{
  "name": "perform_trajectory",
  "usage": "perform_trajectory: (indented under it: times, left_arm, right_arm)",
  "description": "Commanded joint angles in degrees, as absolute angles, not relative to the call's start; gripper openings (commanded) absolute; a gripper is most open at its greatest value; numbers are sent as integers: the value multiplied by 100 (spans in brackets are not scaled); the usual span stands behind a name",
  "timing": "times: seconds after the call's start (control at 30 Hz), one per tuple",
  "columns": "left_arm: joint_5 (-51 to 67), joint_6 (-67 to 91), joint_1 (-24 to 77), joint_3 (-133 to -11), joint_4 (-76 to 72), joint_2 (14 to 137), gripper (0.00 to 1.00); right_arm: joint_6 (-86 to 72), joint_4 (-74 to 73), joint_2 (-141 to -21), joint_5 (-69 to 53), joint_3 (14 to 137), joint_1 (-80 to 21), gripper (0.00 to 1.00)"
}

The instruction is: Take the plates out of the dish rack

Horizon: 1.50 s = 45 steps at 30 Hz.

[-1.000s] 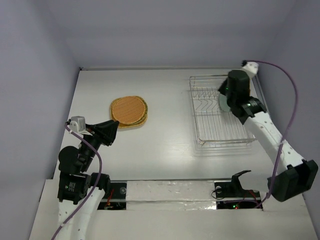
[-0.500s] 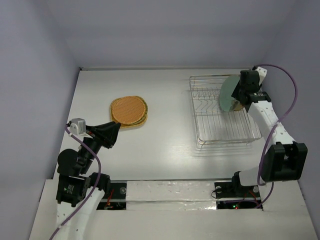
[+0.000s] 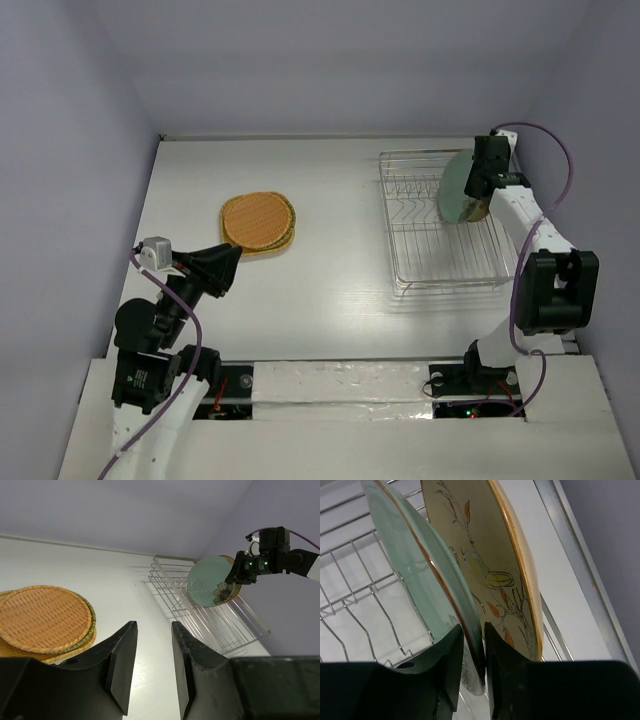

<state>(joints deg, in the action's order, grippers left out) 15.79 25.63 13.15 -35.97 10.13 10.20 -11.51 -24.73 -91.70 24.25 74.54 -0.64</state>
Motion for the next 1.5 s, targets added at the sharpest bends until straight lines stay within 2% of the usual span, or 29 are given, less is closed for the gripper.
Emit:
perform_trajectory:
  times: [0.0,0.03,0.07,0.27,0.6,0.8,0.9,1.03,1.2,1.27,1.47]
  left_arm:
    - [1608,2531,1354,-3551,773,949,31]
    - [1608,2531,1354,-3551,782,958,31]
    - [1617,2523,1354,-3551,774,949,31]
    - [1608,2549,1354,-3542,747,993,31]
    - [1600,2566,1354,-3542,756,967,32]
    - [1565,2558,1354,-3542,773,967,32]
    - [1477,2566,1354,-3559,809,932,32]
    - [1450,2575,1354,-3542,791,940,32]
    - [1450,2575,1354,-3551,791,1072,32]
    - [1450,2575,1354,-3542,800,1098,33]
    - [1450,2584,1354,-3542,800,1230,33]
  right_arm:
    - [-862,-1890,-8913,2461,7629,-26,25]
    - [-827,-1846,-8877,2470,7620,-26,15]
    - [-809,-1846,-8842,2478,7620,-26,11]
    - [-536,-1986,-8570,2601,7769,-26,1]
    - [-281,-2513,-7840,2655,8604,-26,0]
    - [-894,-2970,-7384,1988,9237,-158,0]
    - [-1316,-2953,-6919,1267,8957,-552,0]
    - [-1713,-2831,-6400,582,8114,-1745,0]
    - [-2047,-2646,-6100,-341,7103,-2732,0]
    - [-2109,-2400,-6126,-884,6655,-3126,0]
    - [-2224,-1794,-6880,-1388,6188,-4103,0]
